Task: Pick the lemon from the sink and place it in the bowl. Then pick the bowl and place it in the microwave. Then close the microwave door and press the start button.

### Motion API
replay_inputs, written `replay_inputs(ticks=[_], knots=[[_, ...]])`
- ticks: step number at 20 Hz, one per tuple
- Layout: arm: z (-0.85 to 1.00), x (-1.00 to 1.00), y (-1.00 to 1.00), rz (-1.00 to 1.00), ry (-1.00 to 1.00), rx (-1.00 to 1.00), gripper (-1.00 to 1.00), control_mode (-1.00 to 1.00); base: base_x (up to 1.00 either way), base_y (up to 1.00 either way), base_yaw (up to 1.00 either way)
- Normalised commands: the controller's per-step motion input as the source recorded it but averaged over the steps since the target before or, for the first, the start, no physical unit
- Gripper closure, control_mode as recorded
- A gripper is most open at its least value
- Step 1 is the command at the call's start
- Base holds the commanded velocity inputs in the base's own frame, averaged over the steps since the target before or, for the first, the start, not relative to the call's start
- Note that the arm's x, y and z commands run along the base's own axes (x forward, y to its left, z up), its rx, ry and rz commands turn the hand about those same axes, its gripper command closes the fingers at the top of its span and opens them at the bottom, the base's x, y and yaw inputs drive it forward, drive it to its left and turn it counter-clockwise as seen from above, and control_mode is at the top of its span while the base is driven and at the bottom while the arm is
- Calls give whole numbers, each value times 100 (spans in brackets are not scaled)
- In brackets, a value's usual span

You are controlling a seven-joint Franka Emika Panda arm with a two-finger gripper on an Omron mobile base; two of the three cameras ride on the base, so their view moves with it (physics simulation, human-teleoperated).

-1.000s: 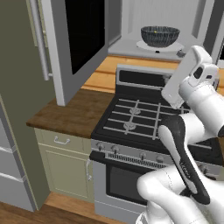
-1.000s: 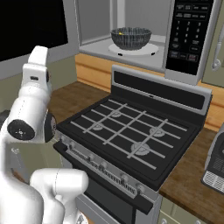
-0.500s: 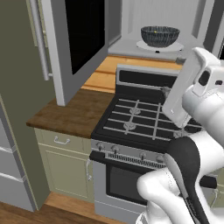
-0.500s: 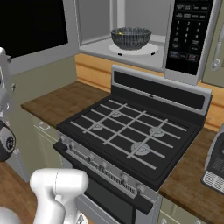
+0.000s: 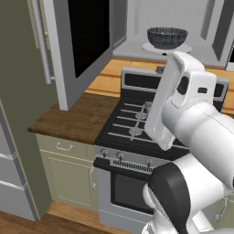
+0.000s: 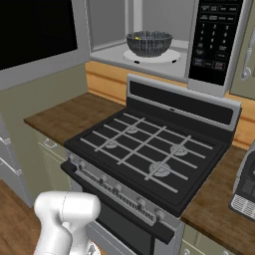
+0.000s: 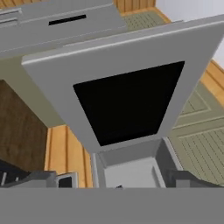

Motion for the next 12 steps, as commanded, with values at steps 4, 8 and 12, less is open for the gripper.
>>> replay_inputs(ticks=[4,8,12], knots=[[-14,16,81,0,0,0,-100,-100,0,0,0],[-21,40,57,0,0,0,-100,-100,0,0,0],[-37,45,41,0,0,0,-100,-100,0,0,0]])
